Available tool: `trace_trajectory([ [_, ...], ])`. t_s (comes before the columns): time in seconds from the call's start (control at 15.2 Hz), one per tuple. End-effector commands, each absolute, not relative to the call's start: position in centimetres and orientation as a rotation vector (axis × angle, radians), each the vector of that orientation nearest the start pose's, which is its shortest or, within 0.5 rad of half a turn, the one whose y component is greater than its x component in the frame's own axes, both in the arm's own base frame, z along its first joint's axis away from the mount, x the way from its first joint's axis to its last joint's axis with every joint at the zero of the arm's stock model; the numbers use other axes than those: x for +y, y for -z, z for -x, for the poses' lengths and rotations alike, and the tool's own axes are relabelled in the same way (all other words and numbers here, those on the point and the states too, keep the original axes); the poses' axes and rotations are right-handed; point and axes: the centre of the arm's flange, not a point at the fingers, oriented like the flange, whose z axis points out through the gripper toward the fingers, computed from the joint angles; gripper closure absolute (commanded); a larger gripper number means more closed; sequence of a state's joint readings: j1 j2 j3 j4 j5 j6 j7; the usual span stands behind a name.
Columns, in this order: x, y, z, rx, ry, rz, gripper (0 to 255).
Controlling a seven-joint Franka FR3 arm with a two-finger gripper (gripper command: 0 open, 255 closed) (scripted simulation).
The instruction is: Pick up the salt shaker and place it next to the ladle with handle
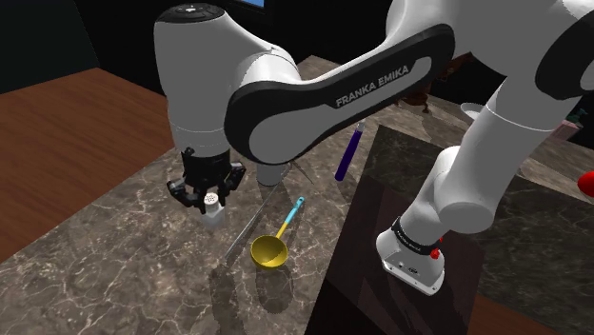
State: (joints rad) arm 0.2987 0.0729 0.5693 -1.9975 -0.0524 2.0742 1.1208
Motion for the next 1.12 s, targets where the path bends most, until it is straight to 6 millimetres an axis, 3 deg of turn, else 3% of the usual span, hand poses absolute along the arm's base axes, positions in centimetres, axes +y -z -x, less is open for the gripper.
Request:
trace_trajectory([
  [0.0, 42.9, -42.0, -37.2, 0.358, 0.023, 3.111, 255],
  [0.46, 42.9, -38.3, -37.2, 0.358, 0.023, 3.111, 255],
  [0.99, 42.9, -38.1, -37.2, 0.358, 0.023, 3.111, 255],
  [1.06, 42.9, -38.1, -37.2, 0.358, 0.023, 3.111, 0],
])
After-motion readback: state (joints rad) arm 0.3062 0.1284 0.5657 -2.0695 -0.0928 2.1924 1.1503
